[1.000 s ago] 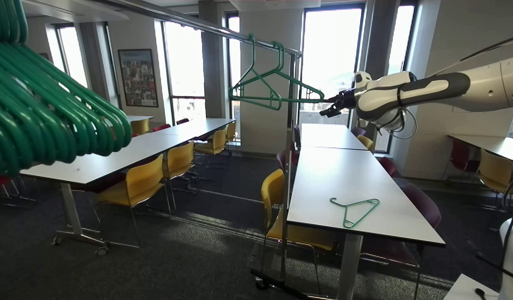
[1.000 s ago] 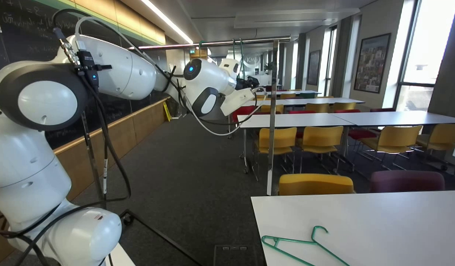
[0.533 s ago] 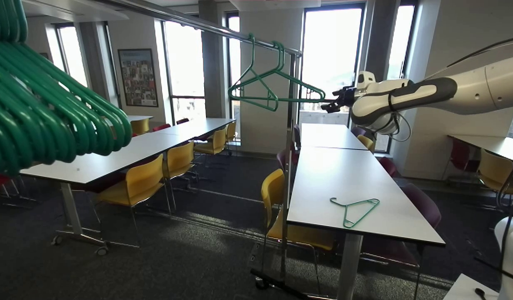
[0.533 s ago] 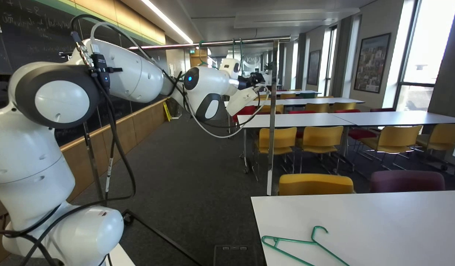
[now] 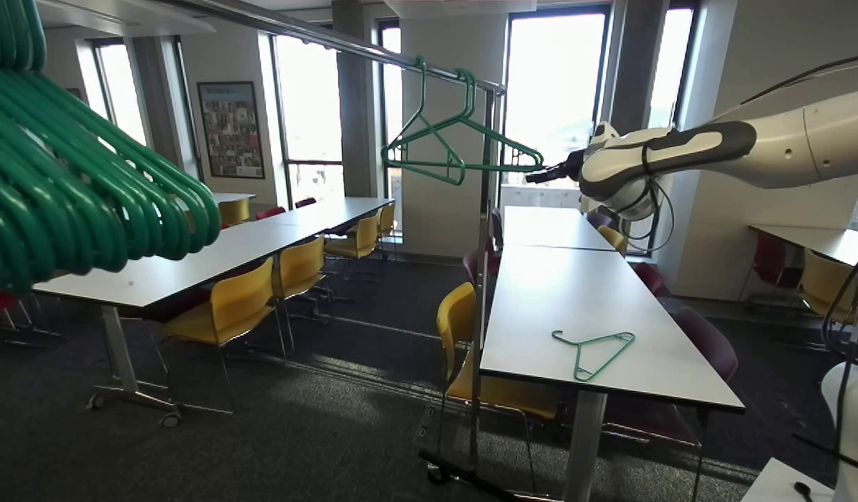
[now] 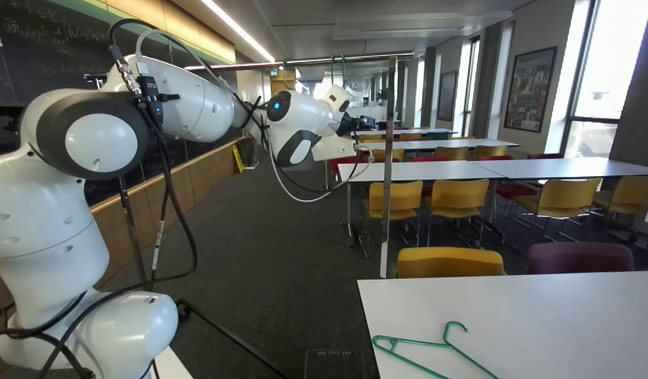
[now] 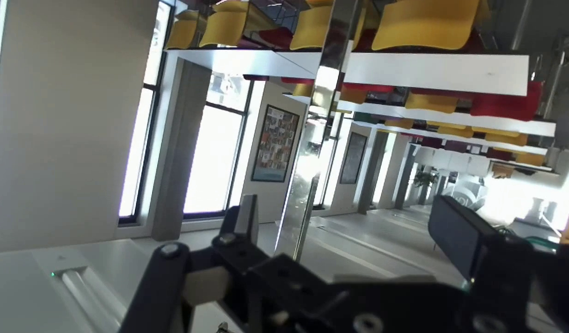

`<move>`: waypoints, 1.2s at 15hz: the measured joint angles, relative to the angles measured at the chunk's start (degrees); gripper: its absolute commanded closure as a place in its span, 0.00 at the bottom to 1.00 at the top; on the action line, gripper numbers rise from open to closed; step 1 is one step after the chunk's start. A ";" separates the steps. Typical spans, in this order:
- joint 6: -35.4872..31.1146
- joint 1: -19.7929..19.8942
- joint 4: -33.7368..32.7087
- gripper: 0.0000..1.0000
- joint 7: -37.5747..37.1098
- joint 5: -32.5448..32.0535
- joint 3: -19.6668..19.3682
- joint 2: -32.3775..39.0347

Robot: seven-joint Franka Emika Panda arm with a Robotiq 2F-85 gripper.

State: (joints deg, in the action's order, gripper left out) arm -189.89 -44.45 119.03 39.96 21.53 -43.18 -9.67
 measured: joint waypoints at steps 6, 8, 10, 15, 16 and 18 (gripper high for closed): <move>1.61 -5.82 -2.04 0.00 -7.67 3.32 -4.19 -0.22; 1.61 -6.96 -2.43 0.00 -8.33 3.33 -5.41 -0.22; 1.61 -8.29 -3.01 0.00 -8.33 3.33 -6.69 -0.24; 1.61 -11.69 -3.73 0.34 -8.34 3.33 -9.94 -0.36; 1.61 -12.32 -3.73 0.40 -8.33 3.33 -10.58 -0.37; 1.61 -13.49 -3.73 0.55 -8.34 3.33 -11.83 -0.39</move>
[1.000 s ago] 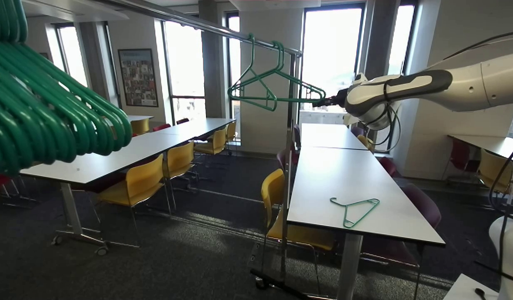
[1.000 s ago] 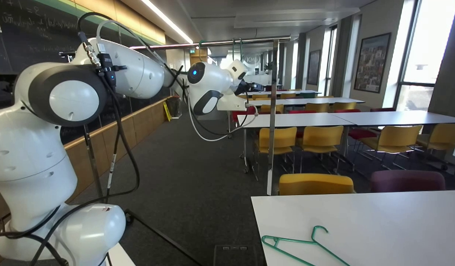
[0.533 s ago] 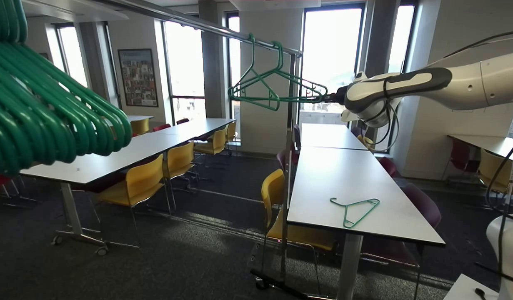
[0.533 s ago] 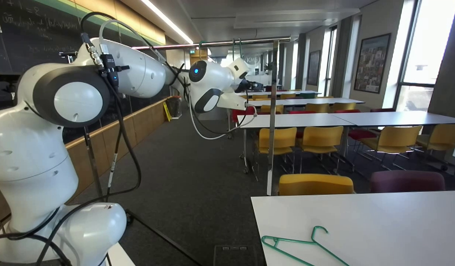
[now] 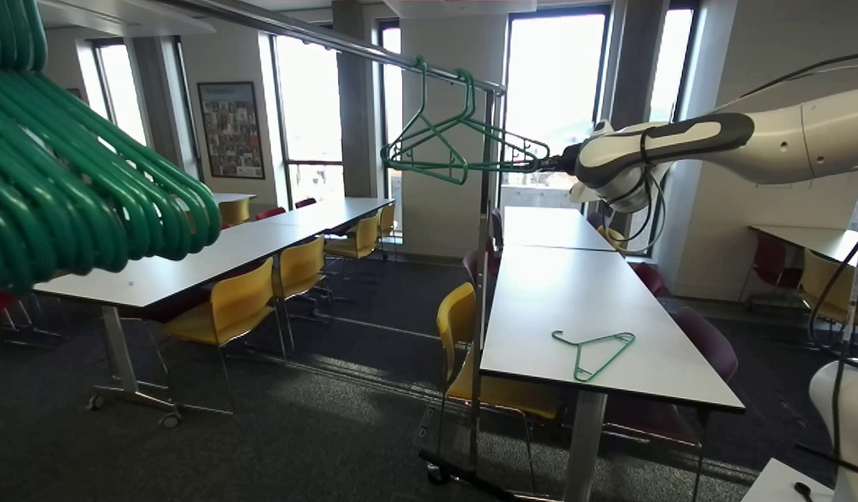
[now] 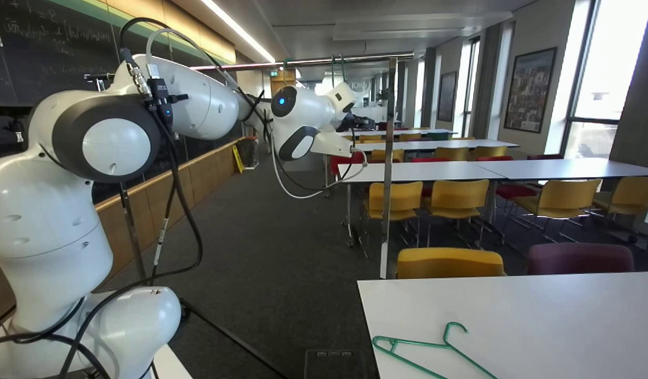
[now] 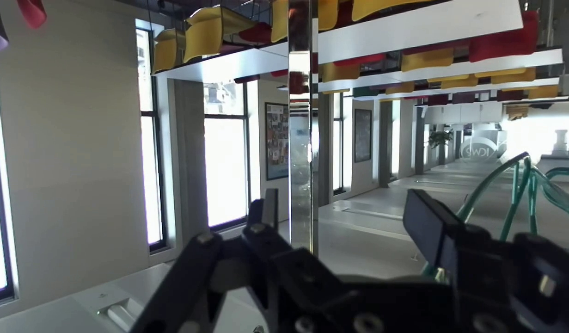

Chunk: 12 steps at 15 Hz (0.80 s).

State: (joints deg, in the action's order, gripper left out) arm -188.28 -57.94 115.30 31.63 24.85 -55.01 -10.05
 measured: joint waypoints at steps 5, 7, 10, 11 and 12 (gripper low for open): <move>0.00 -2.37 0.00 0.94 0.00 -0.02 -2.69 -0.11; 0.00 -3.13 0.00 1.00 0.00 -0.03 -3.57 -0.15; 0.00 -4.22 0.00 1.00 0.00 -0.05 -4.81 -0.20; 0.00 -4.48 0.01 1.00 0.00 -0.06 -5.11 -0.21; 0.00 -4.63 0.01 1.00 0.00 -0.06 -5.31 -0.21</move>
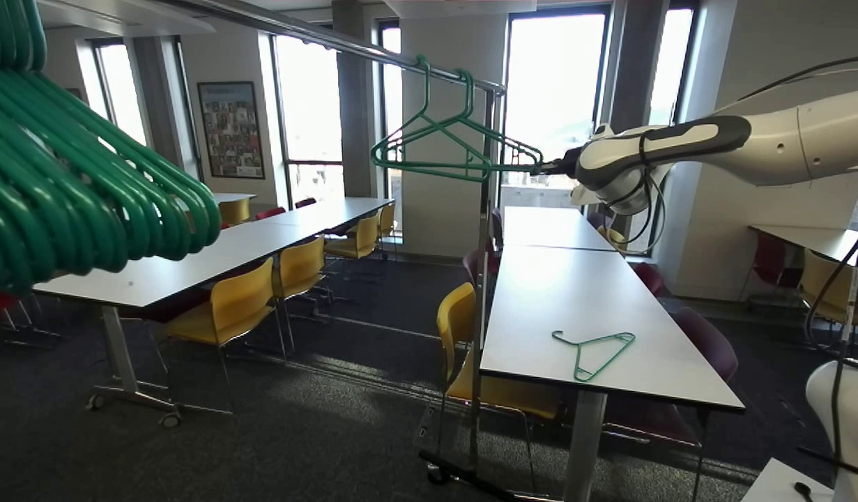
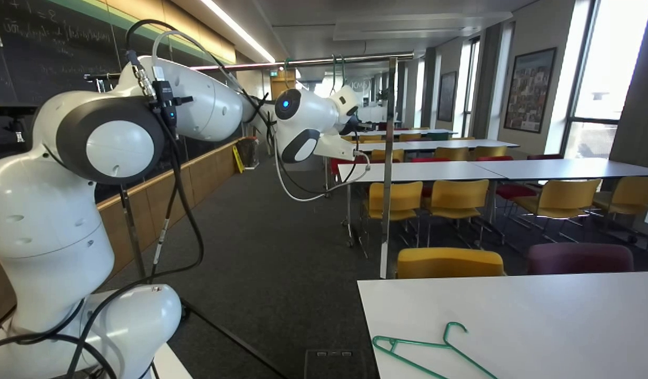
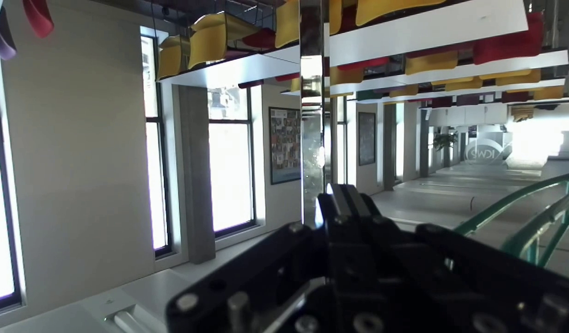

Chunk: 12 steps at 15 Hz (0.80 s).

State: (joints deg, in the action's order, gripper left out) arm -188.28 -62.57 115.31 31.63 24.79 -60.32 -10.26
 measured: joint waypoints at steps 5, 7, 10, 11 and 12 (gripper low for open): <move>-0.07 -1.18 0.02 1.00 0.00 -0.05 -0.90 -0.62; -0.28 -1.59 0.04 1.00 0.10 -0.52 -0.87 -1.63; -0.31 -2.24 0.64 0.73 1.25 -3.48 -0.36 -3.89; -0.31 -2.44 1.12 0.69 1.74 -4.69 0.02 -4.59; -0.31 -2.58 1.74 0.63 2.16 -5.83 0.46 -5.20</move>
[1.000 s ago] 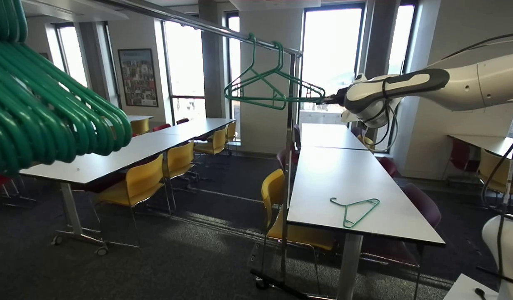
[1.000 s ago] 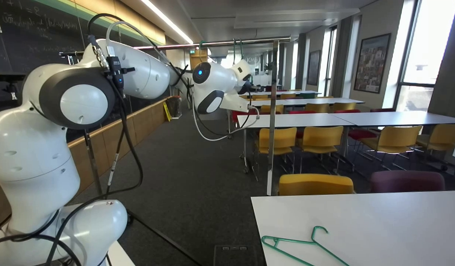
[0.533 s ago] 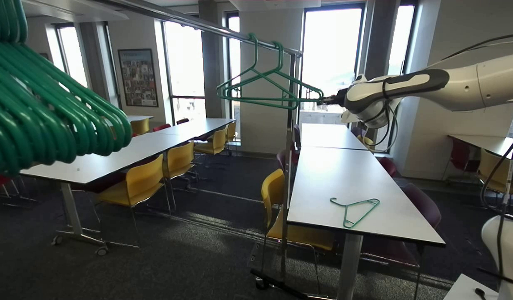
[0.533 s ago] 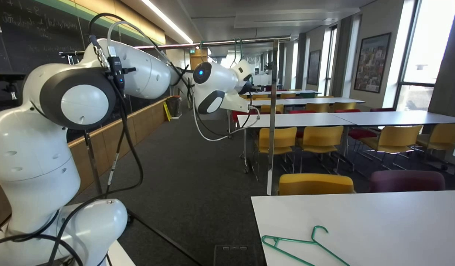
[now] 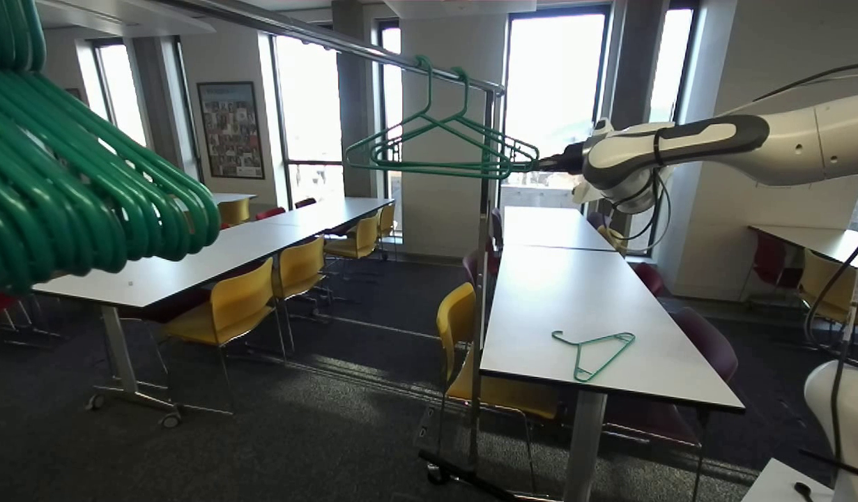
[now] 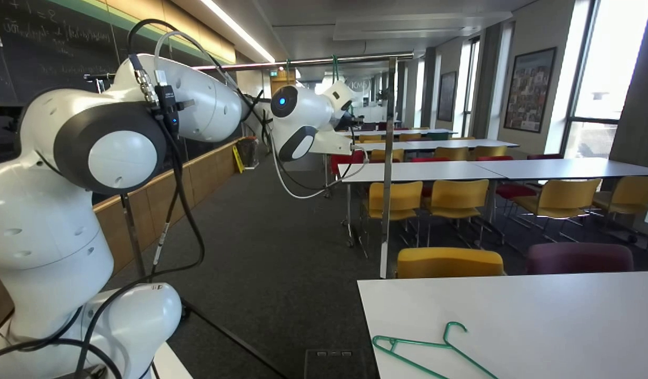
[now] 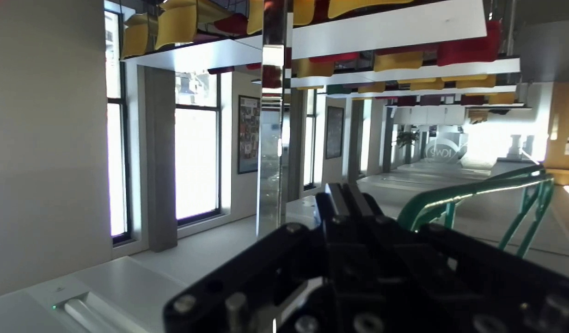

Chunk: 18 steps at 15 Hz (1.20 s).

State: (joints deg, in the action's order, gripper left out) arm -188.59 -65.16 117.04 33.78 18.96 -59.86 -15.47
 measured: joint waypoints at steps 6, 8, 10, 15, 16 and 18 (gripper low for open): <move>0.02 -0.13 4.90 0.19 1.61 -5.77 2.63 -1.54; 0.03 -0.13 6.50 0.56 1.79 -7.34 3.31 -1.89; 0.03 -0.13 7.84 0.63 1.92 -8.65 3.82 -2.27; 0.03 -0.08 9.81 0.49 1.93 -11.34 4.30 -3.04; 0.03 0.09 10.01 0.49 1.98 -11.94 4.41 -3.06; -0.97 1.09 10.42 0.36 2.85 -13.62 5.07 -2.99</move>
State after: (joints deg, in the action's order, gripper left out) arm -189.56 -64.06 127.46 36.63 5.34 -54.79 -18.45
